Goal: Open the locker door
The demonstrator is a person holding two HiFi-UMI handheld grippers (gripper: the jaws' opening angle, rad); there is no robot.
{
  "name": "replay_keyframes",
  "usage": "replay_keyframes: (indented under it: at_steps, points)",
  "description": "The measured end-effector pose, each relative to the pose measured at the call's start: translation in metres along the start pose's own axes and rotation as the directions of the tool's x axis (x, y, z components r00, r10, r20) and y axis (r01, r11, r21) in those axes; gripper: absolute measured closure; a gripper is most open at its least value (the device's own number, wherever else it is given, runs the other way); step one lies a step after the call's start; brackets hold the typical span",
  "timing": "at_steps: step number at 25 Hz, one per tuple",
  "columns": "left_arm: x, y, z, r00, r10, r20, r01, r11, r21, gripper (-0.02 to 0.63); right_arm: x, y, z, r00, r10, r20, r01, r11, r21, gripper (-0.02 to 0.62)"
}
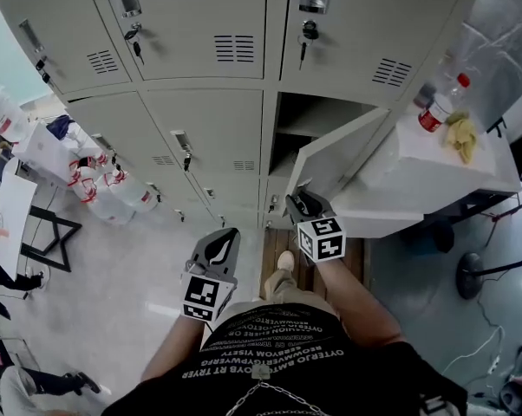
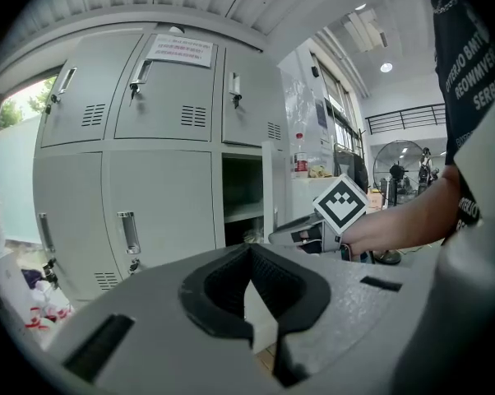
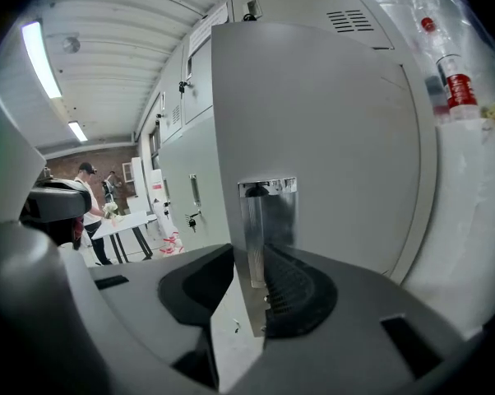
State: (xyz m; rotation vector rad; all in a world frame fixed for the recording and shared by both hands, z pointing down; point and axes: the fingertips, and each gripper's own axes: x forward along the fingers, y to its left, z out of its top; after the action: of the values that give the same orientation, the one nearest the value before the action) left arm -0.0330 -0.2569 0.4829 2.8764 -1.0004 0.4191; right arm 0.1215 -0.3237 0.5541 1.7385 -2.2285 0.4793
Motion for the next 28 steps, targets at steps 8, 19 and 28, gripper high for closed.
replay_keyframes:
  at_steps: [8,19,28]
  points:
    - [-0.012,-0.031,-0.013,0.998,-0.064,-0.012,0.064,0.998,-0.014,0.614,-0.043,-0.005,-0.019,0.999,0.049,0.004,-0.049,0.997,-0.064,0.482]
    - [-0.002,-0.077,0.001,0.996,-0.092,-0.014,0.092,0.996,0.003,0.614,-0.090,-0.021,-0.039,0.992,0.123,-0.005,-0.122,0.988,-0.091,0.474]
    - [0.022,-0.123,0.006,0.995,-0.095,-0.034,0.095,0.995,-0.004,0.614,-0.123,-0.042,-0.052,0.980,0.197,-0.006,-0.196,0.974,-0.114,0.472]
